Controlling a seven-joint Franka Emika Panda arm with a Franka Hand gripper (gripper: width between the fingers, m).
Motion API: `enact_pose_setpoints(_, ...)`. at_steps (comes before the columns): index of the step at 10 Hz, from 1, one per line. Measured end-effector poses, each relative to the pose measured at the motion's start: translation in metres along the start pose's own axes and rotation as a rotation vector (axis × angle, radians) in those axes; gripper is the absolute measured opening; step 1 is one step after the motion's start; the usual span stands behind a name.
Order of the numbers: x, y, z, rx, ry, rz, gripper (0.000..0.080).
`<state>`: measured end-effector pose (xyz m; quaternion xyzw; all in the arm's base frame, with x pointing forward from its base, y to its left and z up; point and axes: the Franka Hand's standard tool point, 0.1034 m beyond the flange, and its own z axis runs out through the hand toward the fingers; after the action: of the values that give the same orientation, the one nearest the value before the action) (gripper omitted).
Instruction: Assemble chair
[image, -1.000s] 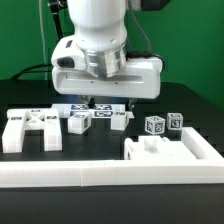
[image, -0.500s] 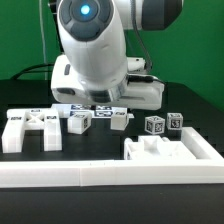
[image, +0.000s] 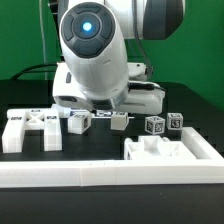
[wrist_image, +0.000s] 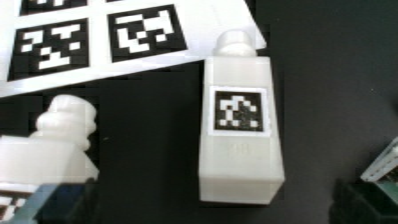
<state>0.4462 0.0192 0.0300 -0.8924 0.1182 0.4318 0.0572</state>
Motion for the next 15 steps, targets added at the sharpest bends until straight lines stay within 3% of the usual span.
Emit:
enact_pose_setpoints(10, 0.001, -0.006, 0.034, -0.019, -0.001, -0.008, 0.0649)
enact_pose_setpoints(11, 0.002, -0.006, 0.035, -0.02, -0.001, -0.009, 0.054)
enact_pose_setpoints(12, 0.002, -0.006, 0.034, -0.019, 0.0, -0.009, 0.054)
enact_pose_setpoints(13, 0.002, -0.006, 0.035, -0.019, -0.001, -0.01, 0.0317)
enact_pose_setpoints(15, 0.002, -0.006, 0.034, -0.019, -0.001, -0.01, 0.0291)
